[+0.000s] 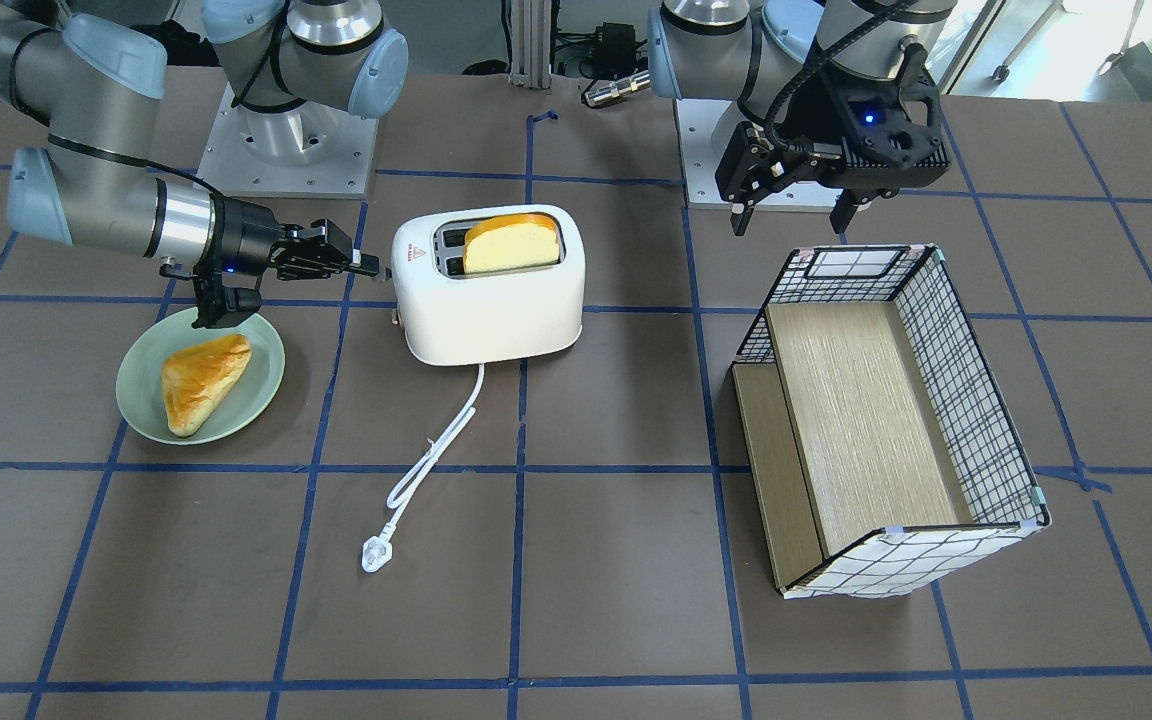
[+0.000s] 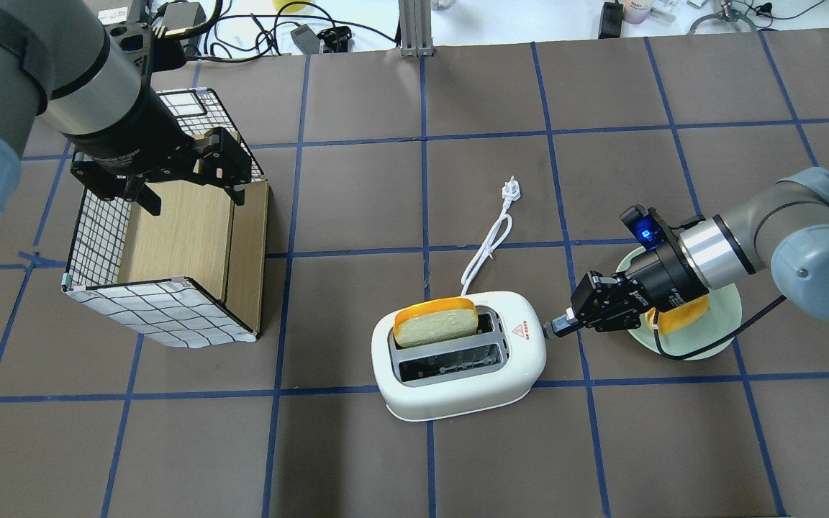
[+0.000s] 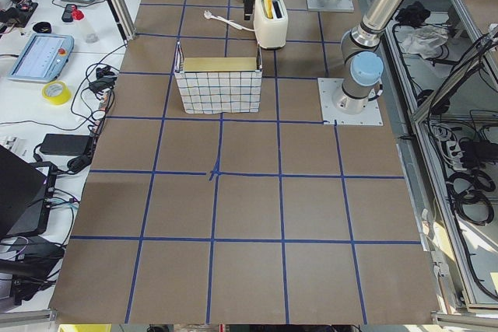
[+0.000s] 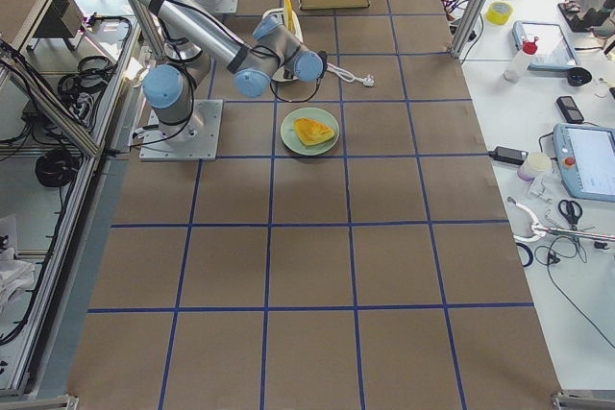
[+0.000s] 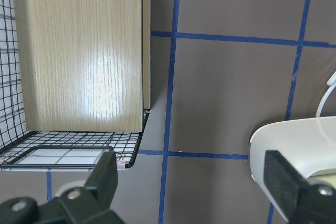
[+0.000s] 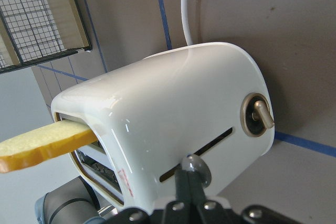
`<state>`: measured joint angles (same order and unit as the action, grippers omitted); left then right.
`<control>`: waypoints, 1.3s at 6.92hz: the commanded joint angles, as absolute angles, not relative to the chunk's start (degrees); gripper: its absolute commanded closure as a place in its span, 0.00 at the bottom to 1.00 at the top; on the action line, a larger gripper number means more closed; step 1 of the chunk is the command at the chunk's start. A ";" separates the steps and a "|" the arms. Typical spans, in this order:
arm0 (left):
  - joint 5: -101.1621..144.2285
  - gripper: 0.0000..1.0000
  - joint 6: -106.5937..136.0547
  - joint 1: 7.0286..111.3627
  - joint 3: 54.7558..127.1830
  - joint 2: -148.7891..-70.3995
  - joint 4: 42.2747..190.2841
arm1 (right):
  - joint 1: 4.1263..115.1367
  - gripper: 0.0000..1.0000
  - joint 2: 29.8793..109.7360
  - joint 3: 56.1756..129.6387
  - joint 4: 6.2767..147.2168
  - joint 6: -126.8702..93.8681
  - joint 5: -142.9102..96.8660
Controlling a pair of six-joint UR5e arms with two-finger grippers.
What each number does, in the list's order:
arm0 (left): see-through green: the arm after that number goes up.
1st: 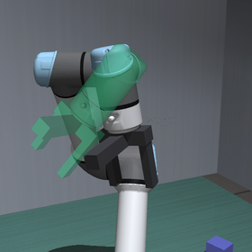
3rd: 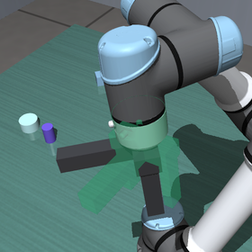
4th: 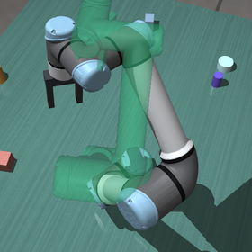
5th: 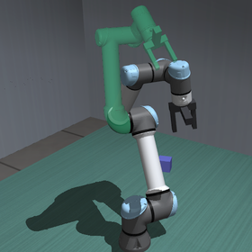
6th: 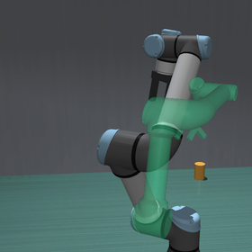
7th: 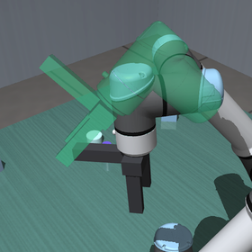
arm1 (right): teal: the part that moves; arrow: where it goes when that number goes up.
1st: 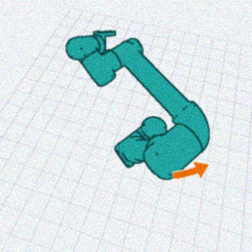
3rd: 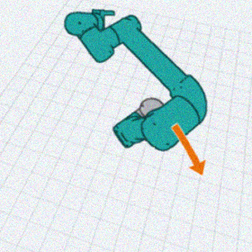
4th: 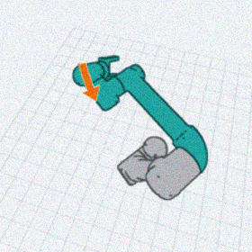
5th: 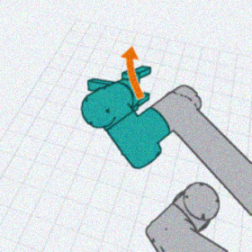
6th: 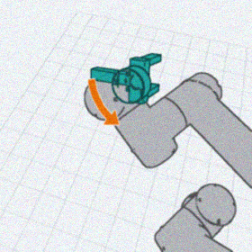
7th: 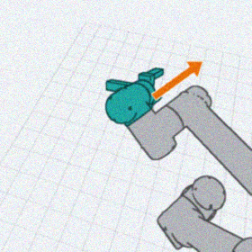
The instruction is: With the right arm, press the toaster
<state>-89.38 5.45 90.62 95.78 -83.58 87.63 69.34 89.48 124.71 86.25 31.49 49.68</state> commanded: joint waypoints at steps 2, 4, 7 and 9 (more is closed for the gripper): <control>-89.38 0.00 5.45 90.62 95.80 -83.58 87.63 | 69.35 1.00 87.89 124.72 86.92 31.55 49.48; -89.38 0.00 5.45 90.62 95.71 -83.58 87.63 | 69.43 1.00 87.63 124.72 87.19 31.64 49.66; -89.38 0.00 5.45 90.62 95.71 -83.58 87.63 | 69.43 1.00 85.35 124.80 88.59 31.73 49.83; -89.38 0.00 5.45 90.62 95.80 -83.58 87.63 | 69.43 1.00 85.08 124.80 88.68 31.73 49.83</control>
